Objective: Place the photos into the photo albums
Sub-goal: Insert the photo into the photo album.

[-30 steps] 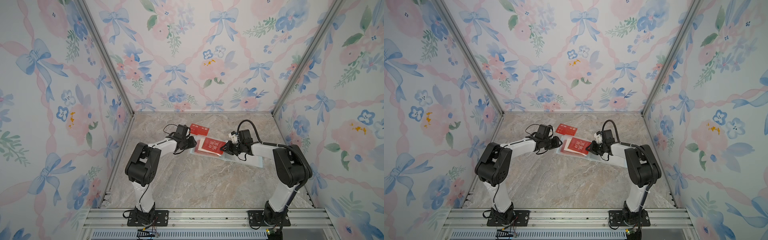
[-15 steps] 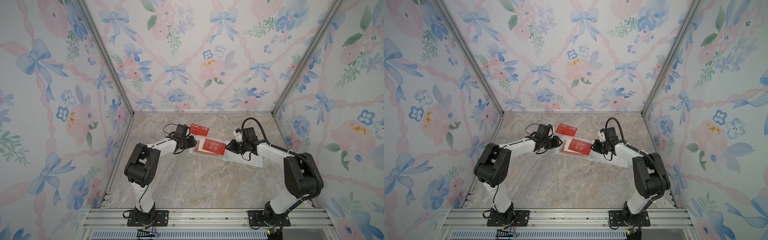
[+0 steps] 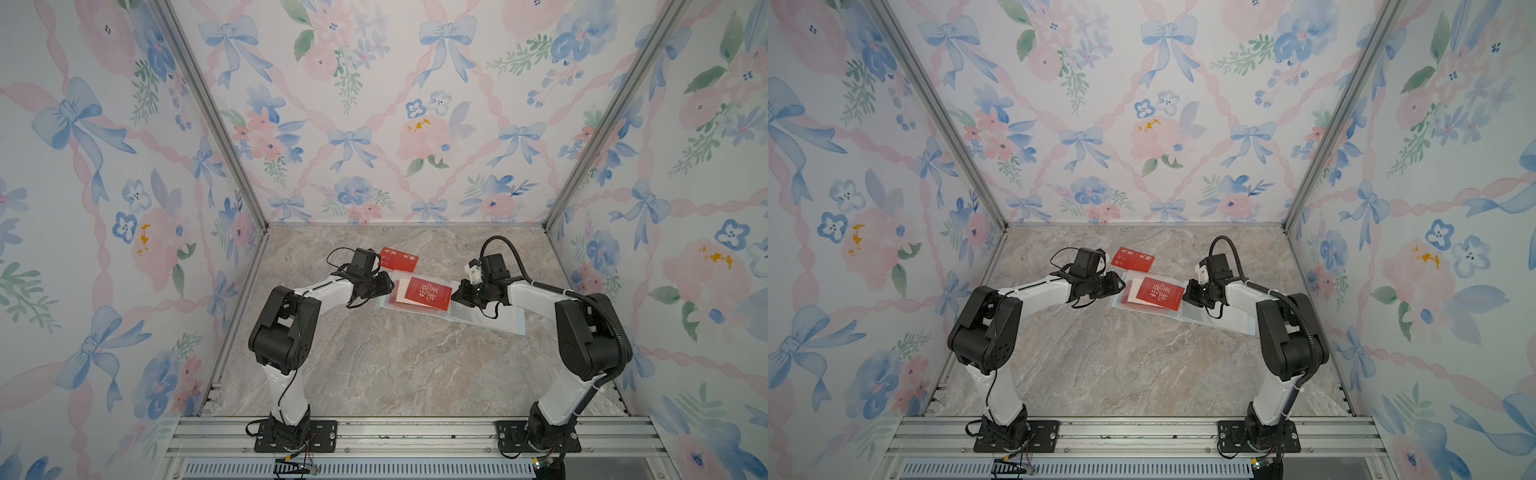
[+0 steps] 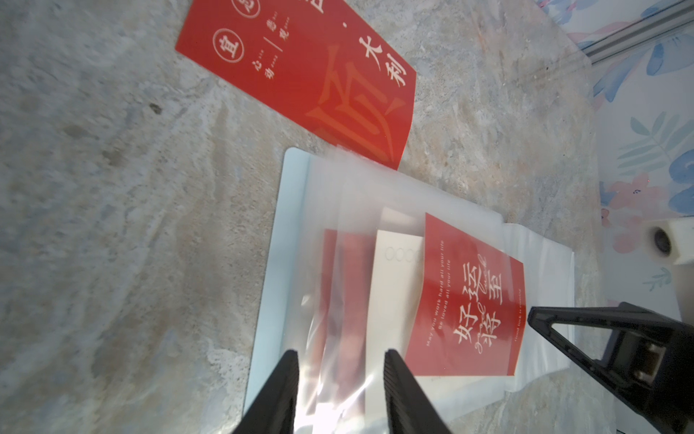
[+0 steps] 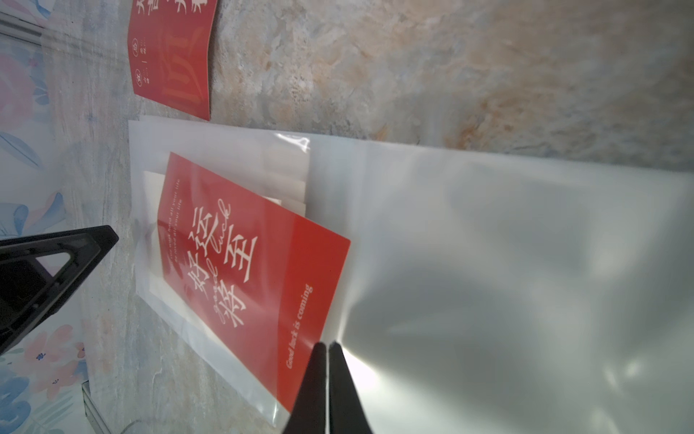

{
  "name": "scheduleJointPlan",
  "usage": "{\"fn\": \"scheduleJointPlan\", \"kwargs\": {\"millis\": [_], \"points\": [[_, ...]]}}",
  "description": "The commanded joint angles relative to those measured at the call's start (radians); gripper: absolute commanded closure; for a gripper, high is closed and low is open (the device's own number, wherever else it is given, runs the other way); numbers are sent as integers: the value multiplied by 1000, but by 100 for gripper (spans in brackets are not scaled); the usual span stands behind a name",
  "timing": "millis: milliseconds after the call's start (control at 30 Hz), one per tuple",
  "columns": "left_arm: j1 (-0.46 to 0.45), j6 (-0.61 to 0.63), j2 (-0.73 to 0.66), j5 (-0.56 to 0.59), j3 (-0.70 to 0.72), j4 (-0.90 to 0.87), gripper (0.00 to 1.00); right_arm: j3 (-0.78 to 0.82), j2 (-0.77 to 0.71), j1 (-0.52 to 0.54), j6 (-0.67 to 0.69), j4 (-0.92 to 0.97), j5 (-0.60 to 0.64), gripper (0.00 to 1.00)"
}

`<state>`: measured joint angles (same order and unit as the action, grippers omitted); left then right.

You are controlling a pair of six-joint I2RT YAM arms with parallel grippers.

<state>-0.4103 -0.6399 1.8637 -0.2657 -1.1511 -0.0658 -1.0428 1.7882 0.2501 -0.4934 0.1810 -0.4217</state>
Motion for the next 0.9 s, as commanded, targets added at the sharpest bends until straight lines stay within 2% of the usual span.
{"fn": "scheduleJointPlan", "kwargs": {"millis": [0,867], "points": [[-8,-6,8,-9,-9,3,59,-34,28,9,4,26,-6,93],[-16,-10,-17,2,13,7,60,-139,144,55,-51,-52,-45,92]]}}
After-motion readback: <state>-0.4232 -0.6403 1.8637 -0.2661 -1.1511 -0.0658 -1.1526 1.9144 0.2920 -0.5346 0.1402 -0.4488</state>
